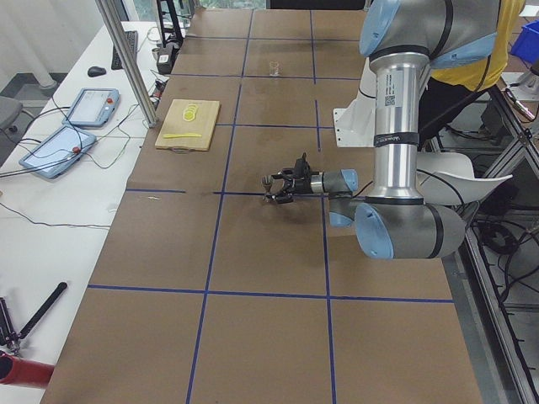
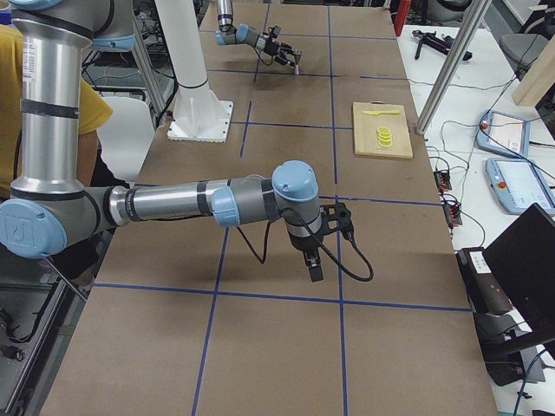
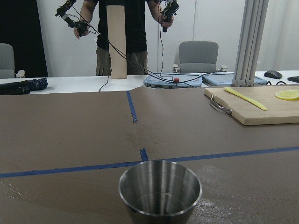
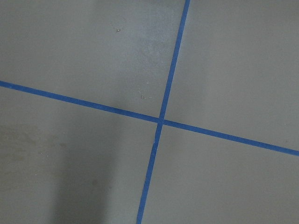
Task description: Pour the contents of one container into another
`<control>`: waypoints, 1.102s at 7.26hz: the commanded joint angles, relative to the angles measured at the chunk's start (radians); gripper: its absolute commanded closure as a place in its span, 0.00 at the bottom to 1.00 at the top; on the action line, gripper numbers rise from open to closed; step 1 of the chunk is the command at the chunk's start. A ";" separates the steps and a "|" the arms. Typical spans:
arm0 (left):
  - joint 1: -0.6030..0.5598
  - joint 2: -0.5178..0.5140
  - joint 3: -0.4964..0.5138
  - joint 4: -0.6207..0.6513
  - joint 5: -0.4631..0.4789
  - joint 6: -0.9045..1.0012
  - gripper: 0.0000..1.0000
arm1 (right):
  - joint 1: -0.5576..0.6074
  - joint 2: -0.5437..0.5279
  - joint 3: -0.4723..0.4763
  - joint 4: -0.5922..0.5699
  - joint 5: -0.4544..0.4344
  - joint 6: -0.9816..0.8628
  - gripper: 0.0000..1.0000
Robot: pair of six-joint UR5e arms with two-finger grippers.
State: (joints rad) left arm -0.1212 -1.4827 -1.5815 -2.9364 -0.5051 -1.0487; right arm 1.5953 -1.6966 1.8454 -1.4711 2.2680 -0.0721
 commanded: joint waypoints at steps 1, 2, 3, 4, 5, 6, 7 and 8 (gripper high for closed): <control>0.000 -0.010 0.012 -0.001 -0.001 -0.004 0.10 | 0.000 0.000 0.000 0.000 0.001 0.002 0.00; 0.000 -0.008 0.012 -0.001 -0.001 -0.004 0.21 | 0.000 0.000 0.000 0.000 -0.001 0.000 0.00; 0.000 -0.010 0.018 -0.001 -0.003 -0.004 0.27 | 0.000 0.000 0.000 0.000 0.001 0.000 0.00; -0.001 -0.008 0.026 -0.001 -0.004 -0.004 0.27 | 0.000 0.000 0.000 0.002 -0.001 0.000 0.00; -0.001 -0.007 0.037 -0.027 -0.007 -0.002 0.27 | 0.000 0.000 0.000 0.000 0.001 0.000 0.00; -0.001 -0.008 0.047 -0.039 -0.010 -0.002 0.27 | 0.000 0.000 -0.002 0.000 -0.001 0.000 0.00; -0.001 -0.008 0.048 -0.040 -0.010 -0.001 0.27 | 0.000 0.000 -0.002 0.000 -0.001 0.000 0.00; -0.003 -0.008 0.048 -0.040 -0.012 -0.001 0.28 | 0.000 0.000 -0.002 0.000 -0.001 -0.002 0.00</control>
State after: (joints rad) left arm -0.1232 -1.4908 -1.5358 -2.9734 -0.5153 -1.0499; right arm 1.5953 -1.6966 1.8441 -1.4711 2.2674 -0.0724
